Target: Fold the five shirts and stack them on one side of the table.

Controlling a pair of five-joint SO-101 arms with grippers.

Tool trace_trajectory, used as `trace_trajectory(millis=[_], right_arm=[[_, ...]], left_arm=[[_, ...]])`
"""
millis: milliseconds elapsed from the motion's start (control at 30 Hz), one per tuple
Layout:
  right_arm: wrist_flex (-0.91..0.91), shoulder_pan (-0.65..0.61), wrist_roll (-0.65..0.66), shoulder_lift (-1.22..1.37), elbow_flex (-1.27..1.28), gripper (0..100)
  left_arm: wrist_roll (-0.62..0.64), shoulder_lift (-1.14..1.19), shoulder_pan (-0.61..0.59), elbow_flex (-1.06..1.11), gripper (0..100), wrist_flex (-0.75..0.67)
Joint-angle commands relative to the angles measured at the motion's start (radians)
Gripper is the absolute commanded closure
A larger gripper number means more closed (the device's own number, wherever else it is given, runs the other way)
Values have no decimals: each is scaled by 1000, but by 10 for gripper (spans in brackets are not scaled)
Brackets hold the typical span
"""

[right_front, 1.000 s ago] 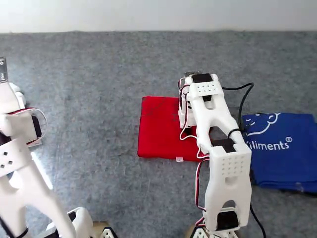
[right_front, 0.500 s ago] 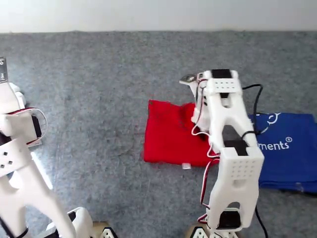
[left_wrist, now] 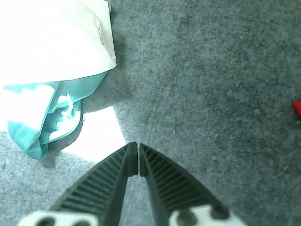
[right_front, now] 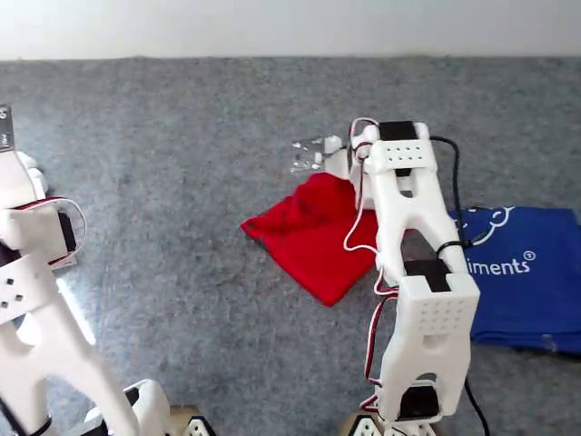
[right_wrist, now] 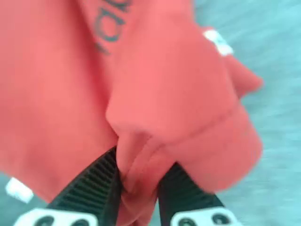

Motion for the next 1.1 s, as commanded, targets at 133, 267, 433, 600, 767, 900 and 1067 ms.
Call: trace_trajectory(millis=[133, 267, 433, 600, 767, 900, 1067], right_arm=[[-101, -22, -15, -33, -38, 931], [-104, -1, -310, -47, -115, 827], [-58, -8, -813, -76, -203, 734], [67, -25, -1188, -108, -236, 716], [193, -71, -1553, -136, -236, 715], [306, -131, -1760, -137, -236, 714], [406, -203, -1984, -127, -230, 698]], left_arm=[[-9, -23, -3, -4, 987, 11], [-9, -15, -3, -4, 987, 11], [-9, -14, -2, 47, 987, 9], [-9, -21, -2, 65, 987, 9], [-9, -21, -3, 65, 987, 9], [-9, -17, -3, 70, 987, 9], [-9, -15, -3, 70, 987, 9]])
